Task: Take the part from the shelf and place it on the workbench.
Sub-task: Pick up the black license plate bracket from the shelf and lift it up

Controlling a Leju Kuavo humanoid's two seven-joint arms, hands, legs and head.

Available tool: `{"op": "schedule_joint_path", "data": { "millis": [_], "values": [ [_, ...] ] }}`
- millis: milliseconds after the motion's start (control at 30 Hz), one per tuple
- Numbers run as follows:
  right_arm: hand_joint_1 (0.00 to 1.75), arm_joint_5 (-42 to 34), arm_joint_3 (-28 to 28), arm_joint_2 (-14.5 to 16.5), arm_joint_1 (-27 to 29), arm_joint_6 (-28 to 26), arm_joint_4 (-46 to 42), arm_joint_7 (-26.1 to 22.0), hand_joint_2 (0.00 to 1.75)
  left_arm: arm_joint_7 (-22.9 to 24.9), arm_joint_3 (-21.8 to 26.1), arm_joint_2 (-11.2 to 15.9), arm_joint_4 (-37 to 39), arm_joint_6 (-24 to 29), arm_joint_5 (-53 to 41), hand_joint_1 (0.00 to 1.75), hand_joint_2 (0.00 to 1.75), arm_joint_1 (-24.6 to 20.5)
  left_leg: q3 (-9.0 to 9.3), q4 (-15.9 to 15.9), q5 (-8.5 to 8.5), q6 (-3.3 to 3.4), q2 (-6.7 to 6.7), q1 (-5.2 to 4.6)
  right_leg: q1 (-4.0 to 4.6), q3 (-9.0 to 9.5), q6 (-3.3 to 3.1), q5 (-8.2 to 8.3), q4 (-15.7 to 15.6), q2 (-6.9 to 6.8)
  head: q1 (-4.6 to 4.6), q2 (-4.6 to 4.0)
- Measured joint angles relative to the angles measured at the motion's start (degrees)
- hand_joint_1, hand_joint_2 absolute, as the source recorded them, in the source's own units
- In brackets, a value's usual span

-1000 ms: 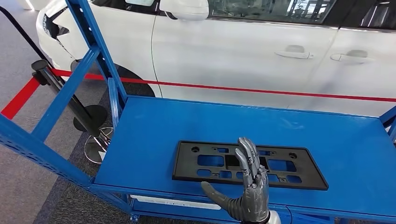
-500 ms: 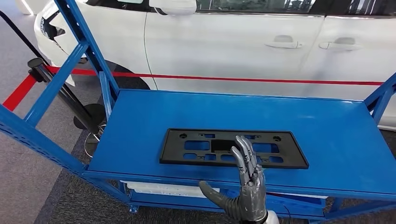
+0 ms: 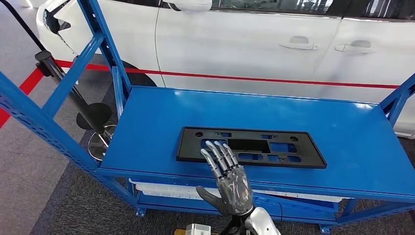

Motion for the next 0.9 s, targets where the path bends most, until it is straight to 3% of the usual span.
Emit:
{"op": "schedule_joint_path", "data": {
  "millis": [233, 500, 900],
  "values": [
    [0.0, 3.9, 0.9, 1.2, -4.0, -0.1, 8.8, 3.8, 1.75, 0.6, -0.4, -0.4, 0.0, -0.2, -1.1, 0.0, 0.0, -0.2, -0.67, 0.4, 0.42, 0.66, 0.01, -0.32, -0.27, -0.47, 1.31, 1.04, -0.3, -0.01, -0.01, 0.0],
    [0.0, 3.0, 1.3, 2.3, -6.0, -0.6, 12.1, 4.7, 1.75, 0.5, -0.4, -0.5, 0.0, -0.1, -1.4, 0.0, 0.0, -0.2, -0.91, 0.5, 0.46, 0.73, 0.01, -0.38, -0.36, -0.8, 2.1, 1.12, -0.3, -0.01, -0.01, 0.0],
    [0.0, 2.3, 1.6, 4.0, -8.5, -1.2, 16.1, 5.9, 1.75, -0.1, -0.8, -0.7, 0.0, -0.5, -2.5, 0.0, 0.0, -0.2, -0.95, 0.5, 0.58, 0.55, 0.01, -0.32, -0.31, -1.01, 2.26, 1.08, 0.0, -0.01, -0.02, 0.0]
  ]
}}
